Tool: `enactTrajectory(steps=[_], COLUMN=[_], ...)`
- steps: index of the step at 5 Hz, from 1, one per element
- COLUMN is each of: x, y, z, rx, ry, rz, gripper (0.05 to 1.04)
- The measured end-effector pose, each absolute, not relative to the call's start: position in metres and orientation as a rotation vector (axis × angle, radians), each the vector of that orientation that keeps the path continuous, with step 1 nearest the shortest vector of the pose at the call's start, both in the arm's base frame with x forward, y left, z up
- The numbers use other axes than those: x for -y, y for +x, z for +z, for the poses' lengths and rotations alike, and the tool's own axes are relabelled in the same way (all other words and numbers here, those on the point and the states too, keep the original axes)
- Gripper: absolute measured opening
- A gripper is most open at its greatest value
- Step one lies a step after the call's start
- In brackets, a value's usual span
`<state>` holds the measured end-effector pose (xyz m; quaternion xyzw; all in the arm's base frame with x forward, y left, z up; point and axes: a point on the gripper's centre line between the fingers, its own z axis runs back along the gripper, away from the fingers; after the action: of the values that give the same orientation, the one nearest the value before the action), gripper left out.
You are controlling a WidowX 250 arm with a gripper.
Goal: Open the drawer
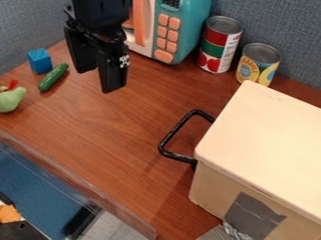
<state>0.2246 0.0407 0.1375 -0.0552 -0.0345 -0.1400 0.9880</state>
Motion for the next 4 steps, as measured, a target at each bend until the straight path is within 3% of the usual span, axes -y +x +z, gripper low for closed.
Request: enactTrajectory(steps=[1, 4], x=[-0.039, -0.015], y=[0.224, 0.257], z=[0.132, 0.096], rx=[0.049, 0.213], ry=[-0.124, -0.170], rz=[-0.269, 0.068], gripper=[0.999, 0.999])
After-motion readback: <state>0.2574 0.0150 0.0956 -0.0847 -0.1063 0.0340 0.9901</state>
